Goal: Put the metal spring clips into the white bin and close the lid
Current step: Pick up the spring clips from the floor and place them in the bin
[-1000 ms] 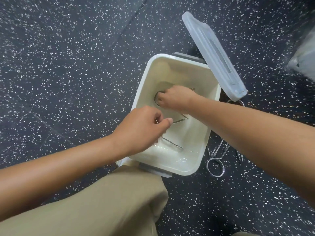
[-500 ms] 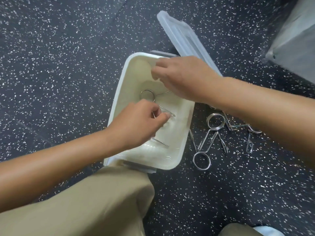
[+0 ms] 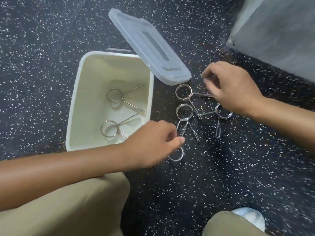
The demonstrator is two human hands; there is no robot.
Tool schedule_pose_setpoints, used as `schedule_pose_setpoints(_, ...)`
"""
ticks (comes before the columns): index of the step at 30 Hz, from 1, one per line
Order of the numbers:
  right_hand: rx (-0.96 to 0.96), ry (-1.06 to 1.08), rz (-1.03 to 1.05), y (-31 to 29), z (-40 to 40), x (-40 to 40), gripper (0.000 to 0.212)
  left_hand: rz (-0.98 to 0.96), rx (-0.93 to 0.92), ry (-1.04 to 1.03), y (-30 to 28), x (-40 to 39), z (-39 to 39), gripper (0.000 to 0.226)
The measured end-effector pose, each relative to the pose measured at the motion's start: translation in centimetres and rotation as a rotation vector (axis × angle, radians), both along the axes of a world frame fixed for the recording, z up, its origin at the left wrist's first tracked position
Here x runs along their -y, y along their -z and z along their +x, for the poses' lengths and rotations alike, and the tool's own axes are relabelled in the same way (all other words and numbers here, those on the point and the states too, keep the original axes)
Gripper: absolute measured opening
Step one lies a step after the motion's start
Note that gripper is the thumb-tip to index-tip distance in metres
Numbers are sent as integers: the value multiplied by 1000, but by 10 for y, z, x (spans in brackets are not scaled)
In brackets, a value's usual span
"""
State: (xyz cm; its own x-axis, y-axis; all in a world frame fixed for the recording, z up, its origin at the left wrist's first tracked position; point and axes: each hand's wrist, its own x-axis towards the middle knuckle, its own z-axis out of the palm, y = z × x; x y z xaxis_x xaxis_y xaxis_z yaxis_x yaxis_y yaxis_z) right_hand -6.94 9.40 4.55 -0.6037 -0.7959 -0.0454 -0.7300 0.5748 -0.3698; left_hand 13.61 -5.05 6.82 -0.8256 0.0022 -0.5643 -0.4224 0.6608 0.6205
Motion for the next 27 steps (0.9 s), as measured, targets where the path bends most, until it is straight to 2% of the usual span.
schedule_pose_setpoints(4,101,101,112,26,3,-26,12,129,244,-47,37,-32,1,33)
schedule_pose_setpoints(8,174,134,157,48,10,-37,10,255,538,-277,76,-50,9,37)
schedule_pose_setpoints(13,188,117,177,63,17,-26,13,317,755,-456,100,-57,22,47)
schedule_pose_setpoints(16,126,83,173,70,13,-16,15,333,805,-523,108,-58,28,59)
schedule_pose_setpoints(19,31,-38,198,75,6,-3,22,406,788,-637,112,-63,31,49)
schedule_pose_setpoints(22,-45,-139,312,81,0,9,32,417,775,-722,114,-69,30,42)
schedule_pose_setpoints(27,4,-170,529,84,1,25,36,404,768,-755,103,-66,26,34)
